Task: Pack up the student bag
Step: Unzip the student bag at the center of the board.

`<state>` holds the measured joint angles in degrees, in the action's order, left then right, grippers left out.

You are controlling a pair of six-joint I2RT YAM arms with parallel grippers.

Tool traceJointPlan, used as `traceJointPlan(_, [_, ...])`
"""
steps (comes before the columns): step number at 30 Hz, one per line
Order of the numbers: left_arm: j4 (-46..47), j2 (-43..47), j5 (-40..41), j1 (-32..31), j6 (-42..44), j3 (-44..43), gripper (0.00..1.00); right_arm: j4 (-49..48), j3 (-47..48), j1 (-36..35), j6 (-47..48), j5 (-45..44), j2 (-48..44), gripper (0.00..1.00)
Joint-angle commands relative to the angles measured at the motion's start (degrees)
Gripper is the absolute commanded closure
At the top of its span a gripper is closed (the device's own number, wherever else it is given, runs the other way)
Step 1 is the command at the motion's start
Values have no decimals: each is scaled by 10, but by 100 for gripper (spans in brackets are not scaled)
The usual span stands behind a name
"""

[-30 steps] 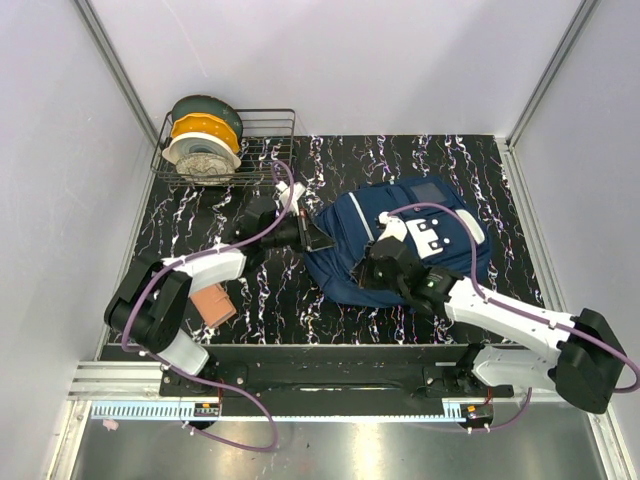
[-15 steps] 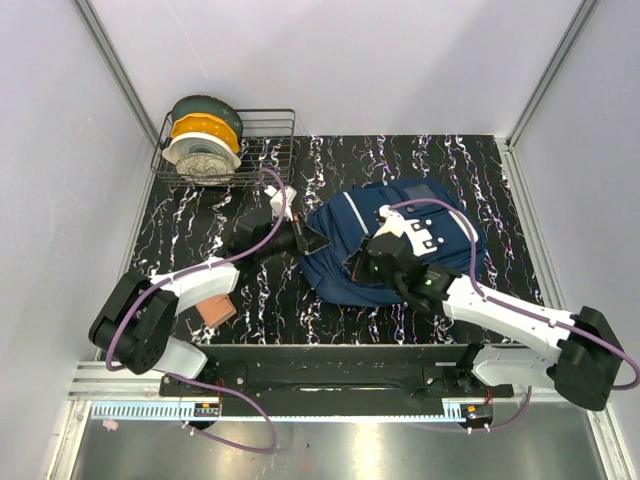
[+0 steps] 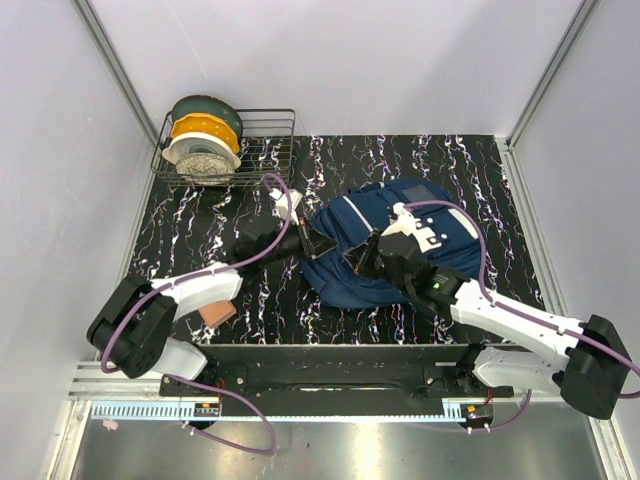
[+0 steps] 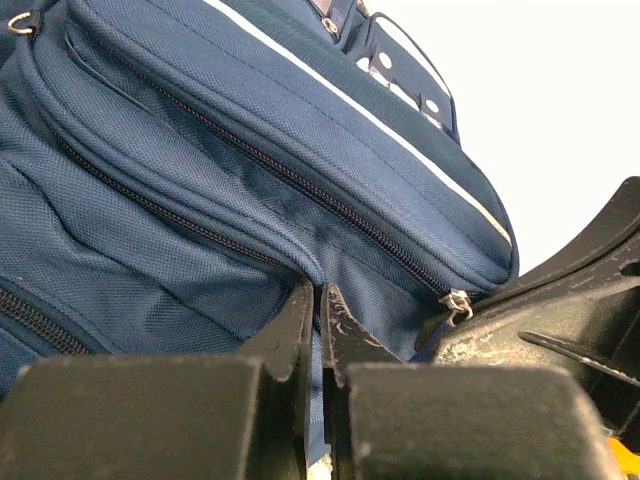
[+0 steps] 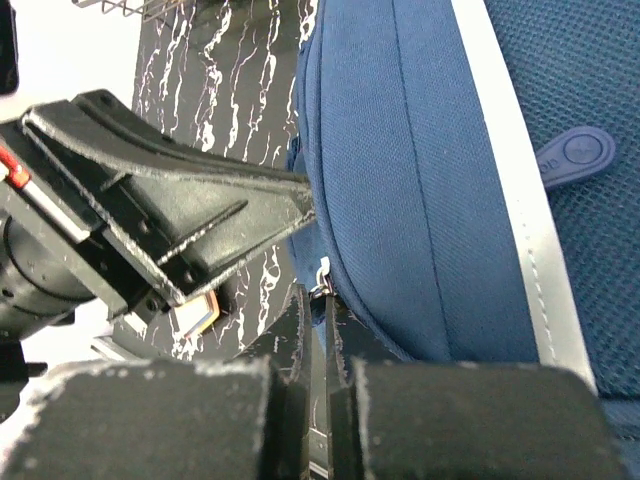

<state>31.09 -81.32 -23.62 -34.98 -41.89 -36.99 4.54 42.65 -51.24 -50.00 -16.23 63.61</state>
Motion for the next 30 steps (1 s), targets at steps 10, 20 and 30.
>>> traceJointPlan(10, [43,84,-27,-83,-2,40,100,-118,82,19,-10,-77,40,100])
traceJointPlan(20, [-42,100,10,-83,45,19,52,109,53,19,49,80,-61,34])
traceJointPlan(30, [-197,144,76,-67,107,-37,34,287,-67,19,-222,-94,-297,34])
